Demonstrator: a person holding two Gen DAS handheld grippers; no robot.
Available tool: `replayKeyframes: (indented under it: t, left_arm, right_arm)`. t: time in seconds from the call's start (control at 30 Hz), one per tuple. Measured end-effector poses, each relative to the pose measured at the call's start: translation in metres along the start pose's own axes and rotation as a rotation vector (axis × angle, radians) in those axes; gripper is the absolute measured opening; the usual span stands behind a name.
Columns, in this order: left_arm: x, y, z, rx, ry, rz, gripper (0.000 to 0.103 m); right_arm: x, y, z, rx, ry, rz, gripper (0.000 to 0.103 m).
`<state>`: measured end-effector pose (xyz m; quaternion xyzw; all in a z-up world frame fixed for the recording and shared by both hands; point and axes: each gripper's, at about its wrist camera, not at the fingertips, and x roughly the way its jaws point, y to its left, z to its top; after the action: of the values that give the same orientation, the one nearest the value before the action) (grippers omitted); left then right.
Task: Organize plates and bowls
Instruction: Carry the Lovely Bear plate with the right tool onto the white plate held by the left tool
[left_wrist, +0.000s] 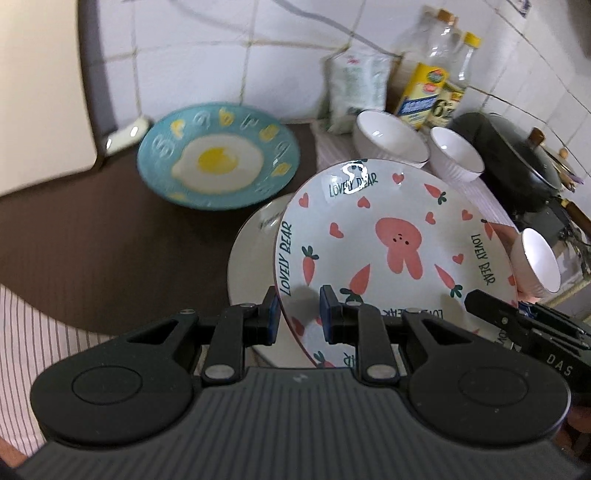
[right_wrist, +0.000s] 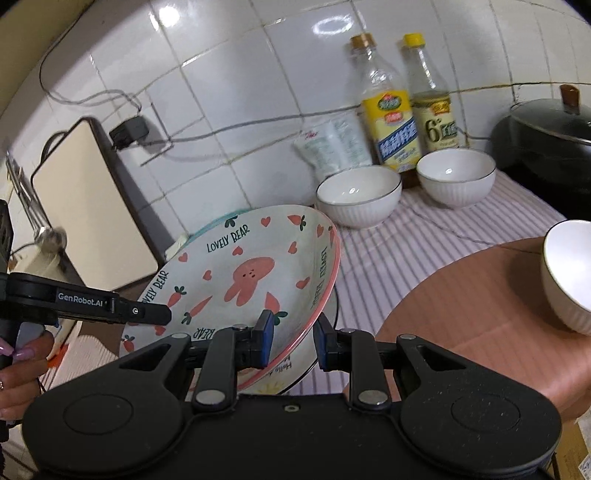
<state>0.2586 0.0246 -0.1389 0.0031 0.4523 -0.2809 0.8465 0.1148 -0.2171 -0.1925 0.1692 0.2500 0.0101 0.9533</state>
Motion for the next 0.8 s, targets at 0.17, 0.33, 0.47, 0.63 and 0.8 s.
replayKeyframes:
  t: [0.17,0.33,0.47,0.63,0.8]
  left_arm:
    - [0.01,0.012,-0.008,-0.034,0.025,0.013,0.02]
    - [0.018,0.022,-0.012,-0.068,0.049,0.032,0.02]
    - [0.024,0.024,-0.012,-0.074,0.073,0.045,0.021]
    - [0.029,0.027,-0.01,-0.098,0.087,0.044,0.02]
    - [0.031,0.027,-0.011,-0.111,0.09,0.052,0.02]
  right_arm:
    - [0.017,0.001,-0.006,-0.035,0.065,0.006,0.028]
    - [0.032,0.002,-0.008,-0.053,0.115,0.019,0.028]
    - [0.039,0.003,-0.005,-0.067,0.15,0.015,0.028]
    - [0.046,0.005,0.007,-0.071,0.19,0.007,0.028]
    - [0.052,0.007,0.013,-0.078,0.238,0.0,0.028]
